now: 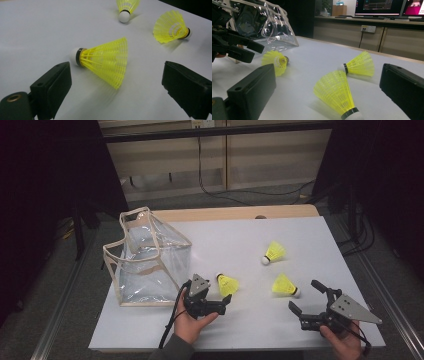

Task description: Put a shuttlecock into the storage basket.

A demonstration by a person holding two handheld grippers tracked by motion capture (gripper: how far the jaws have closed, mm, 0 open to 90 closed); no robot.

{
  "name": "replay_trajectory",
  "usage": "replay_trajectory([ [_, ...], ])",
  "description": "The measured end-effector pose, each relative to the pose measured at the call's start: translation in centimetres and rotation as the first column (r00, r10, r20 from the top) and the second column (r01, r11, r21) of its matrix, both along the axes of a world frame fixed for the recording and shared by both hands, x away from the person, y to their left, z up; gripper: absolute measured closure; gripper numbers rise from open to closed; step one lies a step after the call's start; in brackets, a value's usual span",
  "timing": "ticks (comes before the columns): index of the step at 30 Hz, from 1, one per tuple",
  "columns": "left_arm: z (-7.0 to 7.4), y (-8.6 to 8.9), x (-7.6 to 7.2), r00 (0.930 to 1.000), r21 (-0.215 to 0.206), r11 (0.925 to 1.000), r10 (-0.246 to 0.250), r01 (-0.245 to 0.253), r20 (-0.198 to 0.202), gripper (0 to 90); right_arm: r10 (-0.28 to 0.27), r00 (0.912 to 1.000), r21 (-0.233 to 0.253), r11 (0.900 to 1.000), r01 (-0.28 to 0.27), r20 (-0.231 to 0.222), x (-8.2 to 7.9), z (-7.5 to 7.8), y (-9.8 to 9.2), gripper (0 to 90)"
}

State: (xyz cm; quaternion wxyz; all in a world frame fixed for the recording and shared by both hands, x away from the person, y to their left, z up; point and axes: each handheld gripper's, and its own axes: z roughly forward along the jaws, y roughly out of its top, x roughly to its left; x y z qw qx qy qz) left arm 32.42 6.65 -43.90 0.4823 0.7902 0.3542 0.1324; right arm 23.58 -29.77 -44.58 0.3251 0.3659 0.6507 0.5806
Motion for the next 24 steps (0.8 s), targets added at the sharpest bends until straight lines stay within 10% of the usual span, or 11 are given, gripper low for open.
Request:
replay_trajectory([
  [24, -0.4, -1.3, 1.8, 0.9986, 0.026, 0.9984, 0.051, -0.051, -0.015, 14.9, 0.008, 1.0, 0.004, 1.0, -0.008, 0.005, 0.0, 0.0, 0.0, 0.3],
])
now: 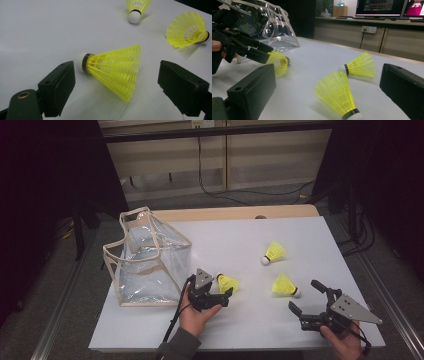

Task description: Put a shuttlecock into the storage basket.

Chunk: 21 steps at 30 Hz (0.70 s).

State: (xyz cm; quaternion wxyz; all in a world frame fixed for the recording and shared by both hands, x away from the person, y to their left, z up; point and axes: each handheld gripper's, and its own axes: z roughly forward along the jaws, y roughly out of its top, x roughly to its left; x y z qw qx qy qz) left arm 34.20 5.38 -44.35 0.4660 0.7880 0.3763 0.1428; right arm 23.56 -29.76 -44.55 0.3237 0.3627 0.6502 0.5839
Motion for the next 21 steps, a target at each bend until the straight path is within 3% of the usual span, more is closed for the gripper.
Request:
replay_trajectory([
  [13, -0.35, -0.67, 0.64, 0.9999, 0.029, 0.9995, 0.015, -0.015, -0.007, 21.6, -0.002, 1.0, 0.004, 1.0, 0.002, 0.002, -0.02, 0.01, -0.05, 0.3],
  [15, -0.37, -0.7, 0.66, 1.0, 0.036, 0.9993, 0.008, -0.007, -0.006, 25.9, -0.001, 1.0, 0.004, 1.0, 0.001, 0.001, -0.05, 0.04, -0.07, 0.3],
  [21, -0.39, -0.7, 0.74, 0.9998, 0.029, 0.9996, 0.003, -0.002, -0.018, 30.6, -0.001, 1.0, 0.004, 1.0, 0.001, 0.001, -0.05, 0.03, -0.08, 0.3],
])
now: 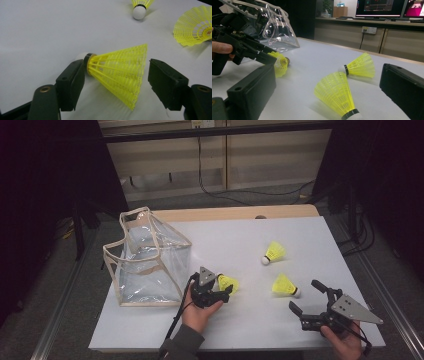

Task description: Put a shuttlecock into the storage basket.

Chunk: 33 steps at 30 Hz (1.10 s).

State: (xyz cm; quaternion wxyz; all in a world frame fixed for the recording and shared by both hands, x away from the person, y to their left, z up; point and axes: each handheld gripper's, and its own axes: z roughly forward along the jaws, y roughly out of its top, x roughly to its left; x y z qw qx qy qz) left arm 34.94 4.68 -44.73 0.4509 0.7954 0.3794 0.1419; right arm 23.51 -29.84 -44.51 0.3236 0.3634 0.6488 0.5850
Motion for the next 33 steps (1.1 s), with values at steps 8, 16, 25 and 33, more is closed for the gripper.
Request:
replay_trajectory([
  [8, 0.0, -0.1, 0.0, 0.9997, 0.023, 0.9995, 0.024, -0.024, -0.008, 34.7, 0.003, 1.0, 0.001, 1.0, -0.003, 0.002, 0.0, 0.0, 0.0, 0.3],
  [16, -0.2, -0.4, 0.0, 0.9994, 0.058, 0.9978, 0.031, -0.032, 0.012, 39.3, 0.003, 1.0, 0.002, 1.0, -0.003, 0.001, 0.0, 0.0, 0.0, 0.3],
  [25, -0.6, -0.5, 0.4, 0.9969, 0.083, 0.9935, 0.079, -0.078, -0.004, 44.8, 0.004, 1.0, 0.005, 1.0, -0.004, 0.002, 0.0, 0.0, 0.0, 0.3],
  [33, -0.9, -0.4, 1.0, 0.9919, 0.083, 0.989, 0.125, -0.123, -0.023, 51.2, 0.006, 1.0, 0.007, 1.0, -0.006, 0.002, 0.0, 0.0, 0.0, 0.3],
])
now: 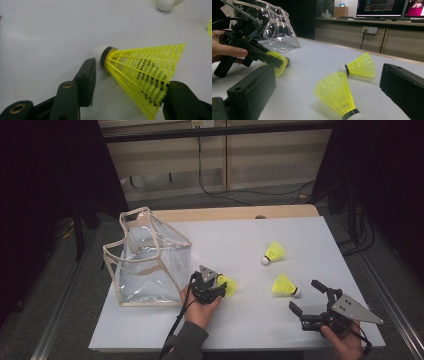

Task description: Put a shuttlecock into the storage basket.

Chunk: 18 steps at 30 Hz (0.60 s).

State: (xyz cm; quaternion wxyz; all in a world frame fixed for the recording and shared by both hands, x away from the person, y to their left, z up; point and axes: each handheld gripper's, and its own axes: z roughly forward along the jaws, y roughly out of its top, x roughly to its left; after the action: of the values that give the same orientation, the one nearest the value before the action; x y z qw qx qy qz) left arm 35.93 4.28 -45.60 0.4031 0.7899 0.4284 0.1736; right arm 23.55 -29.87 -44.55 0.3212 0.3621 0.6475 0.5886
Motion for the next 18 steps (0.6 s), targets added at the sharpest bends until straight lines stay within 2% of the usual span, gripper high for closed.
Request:
replay_trajectory([
  [9, -0.02, 0.18, 0.36, 0.9998, -0.007, 0.9998, 0.02, -0.02, -0.004, 58.1, 0.0, 1.0, 0.002, 1.0, 0.0, -0.001, -0.01, 0.01, -0.03, 0.3],
  [18, -0.05, 0.34, 0.54, 0.9996, 0.004, 0.9996, 0.029, -0.029, -0.004, 72.9, 0.001, 1.0, 0.001, 1.0, -0.001, 0.0, -0.03, 0.03, -0.04, 0.3],
])
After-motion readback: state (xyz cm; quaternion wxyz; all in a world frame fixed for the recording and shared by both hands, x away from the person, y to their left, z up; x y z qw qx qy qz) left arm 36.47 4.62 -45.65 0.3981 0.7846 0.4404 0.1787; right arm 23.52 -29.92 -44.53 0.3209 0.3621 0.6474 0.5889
